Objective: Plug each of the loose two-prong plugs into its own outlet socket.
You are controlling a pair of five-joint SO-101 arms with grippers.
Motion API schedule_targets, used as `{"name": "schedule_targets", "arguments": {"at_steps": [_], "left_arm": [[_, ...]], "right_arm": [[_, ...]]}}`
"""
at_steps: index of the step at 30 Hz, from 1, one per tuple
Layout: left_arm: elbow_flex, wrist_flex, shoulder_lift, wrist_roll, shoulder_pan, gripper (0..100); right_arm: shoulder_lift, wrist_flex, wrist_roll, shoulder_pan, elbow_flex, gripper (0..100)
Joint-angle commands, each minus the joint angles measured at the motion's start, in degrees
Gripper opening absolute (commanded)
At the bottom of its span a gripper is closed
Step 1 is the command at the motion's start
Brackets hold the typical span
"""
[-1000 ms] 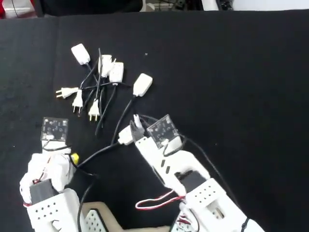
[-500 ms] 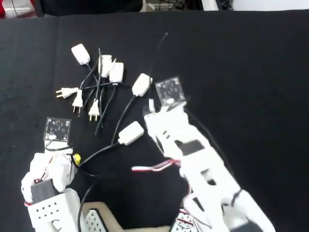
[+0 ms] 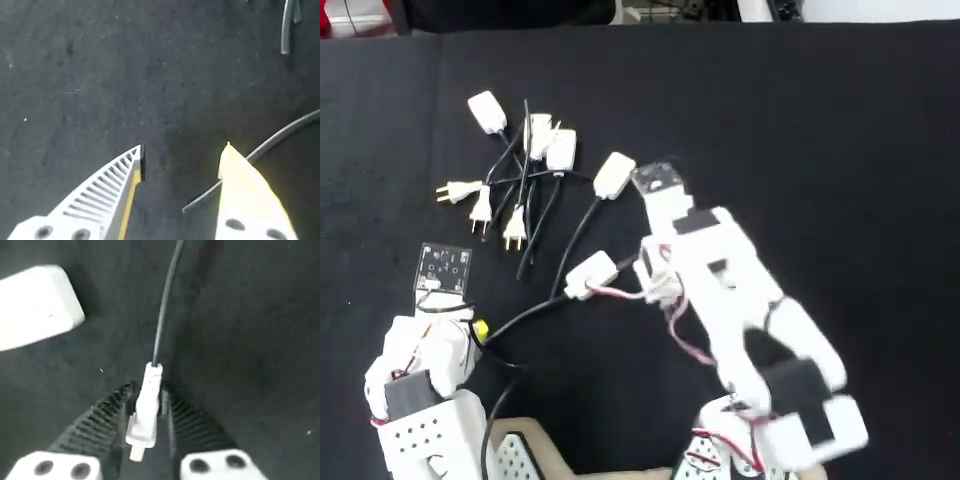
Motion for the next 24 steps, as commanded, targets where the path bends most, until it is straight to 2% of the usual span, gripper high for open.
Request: {"name": "schedule_targets", "arguments": {"at_steps": [1, 6, 13, 17, 20, 24], "left_arm": [[-0.3, 0.2, -0.4, -0.5, 0.6, 25], [-0.3, 0.2, -0.4, -0.5, 0.6, 25], [-0.3, 0.2, -0.4, -0.5, 0.6, 25], [-0.3, 0.3, -0.4, -0.5, 0.7, 25], [-0.3, 0.3, -0.4, -0.5, 0.7, 25], [-0.3, 0.4, -0.4, -0.5, 0.7, 25]], "right_arm": [[7.6, 8.0, 1.7, -0.7, -9.6, 8.9], [15.9, 8.4, 2.1, -0.7, -13.9, 9.0], [16.8, 10.3, 3.5, -0.7, -17.0, 9.3], [16.9, 13.2, 3.6, -1.1, -20.2, 14.6], [17.4, 14.0, 3.6, -1.1, -21.8, 13.9], [23.7, 14.7, 5.2, -1.1, -25.3, 13.8]]}}
